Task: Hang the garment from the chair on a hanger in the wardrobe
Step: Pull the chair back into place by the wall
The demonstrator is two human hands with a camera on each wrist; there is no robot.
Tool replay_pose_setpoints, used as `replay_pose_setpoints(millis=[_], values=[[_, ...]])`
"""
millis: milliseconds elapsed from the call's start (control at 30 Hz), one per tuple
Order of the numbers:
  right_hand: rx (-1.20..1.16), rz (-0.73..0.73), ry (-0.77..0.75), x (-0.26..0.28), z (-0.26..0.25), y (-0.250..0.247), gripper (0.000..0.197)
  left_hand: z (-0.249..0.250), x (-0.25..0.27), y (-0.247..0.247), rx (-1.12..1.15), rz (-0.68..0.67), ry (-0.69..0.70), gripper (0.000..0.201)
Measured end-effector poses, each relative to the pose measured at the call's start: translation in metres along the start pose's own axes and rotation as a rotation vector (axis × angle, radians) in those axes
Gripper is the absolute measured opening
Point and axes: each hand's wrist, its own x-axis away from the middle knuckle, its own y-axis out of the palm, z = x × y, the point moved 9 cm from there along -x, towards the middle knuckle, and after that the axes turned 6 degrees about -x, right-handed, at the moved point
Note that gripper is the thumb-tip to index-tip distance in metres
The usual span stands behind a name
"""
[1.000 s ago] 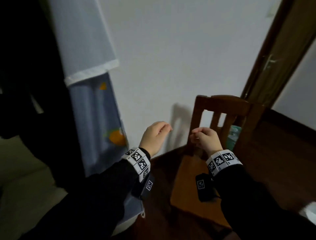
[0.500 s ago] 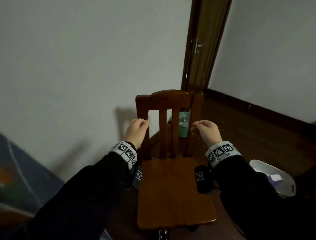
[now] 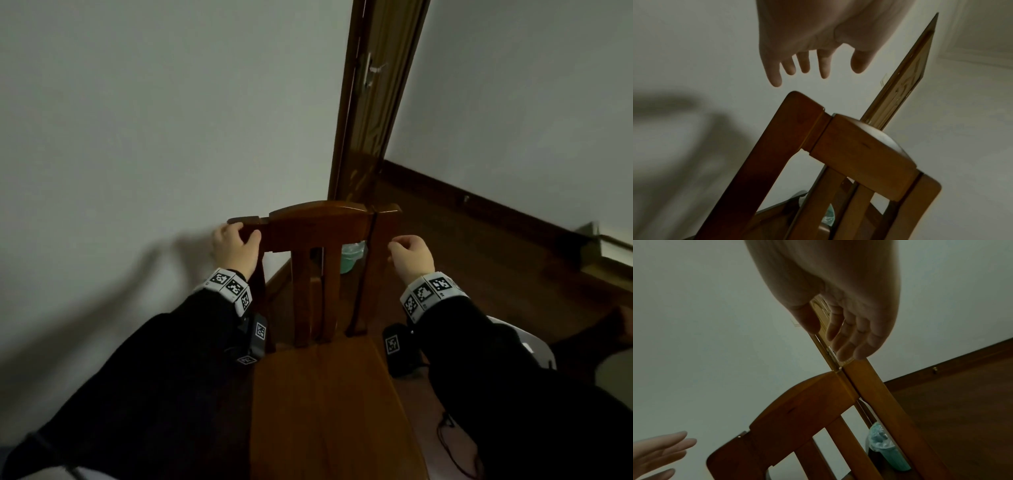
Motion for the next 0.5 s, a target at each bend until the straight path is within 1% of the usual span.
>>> replay_pose_setpoints(millis=[100,167,300,333,400,500], values=[[0.03,0.026,0.027,-0.022,0.003,0.004,0.032,-0.01,-0.019,0.018,-0.084,-0.029,0.003,0.061],[0.065,0.041,0.049,-0.033,0.005,0.009,0.033,-0.011,-0.028,0.031,-0.16,-0.074,0.055,0.065],[0.074,0.051,0.107,-0.054,0.005,0.03,0.039,-0.009,-0.046,0.046,-0.434,-0.129,0.189,0.069],[0.07,0.052,0.114,-0.058,0.004,0.036,0.041,-0.008,-0.05,0.046,-0.462,-0.126,0.21,0.068],[0.082,0.068,0.1,-0.068,0.0,0.047,0.043,-0.007,-0.056,0.044,-0.451,-0.117,0.226,0.064],[0.13,0.141,0.044,-0.087,-0.01,0.056,0.047,-0.01,-0.063,0.045,-0.442,-0.104,0.169,0.064]])
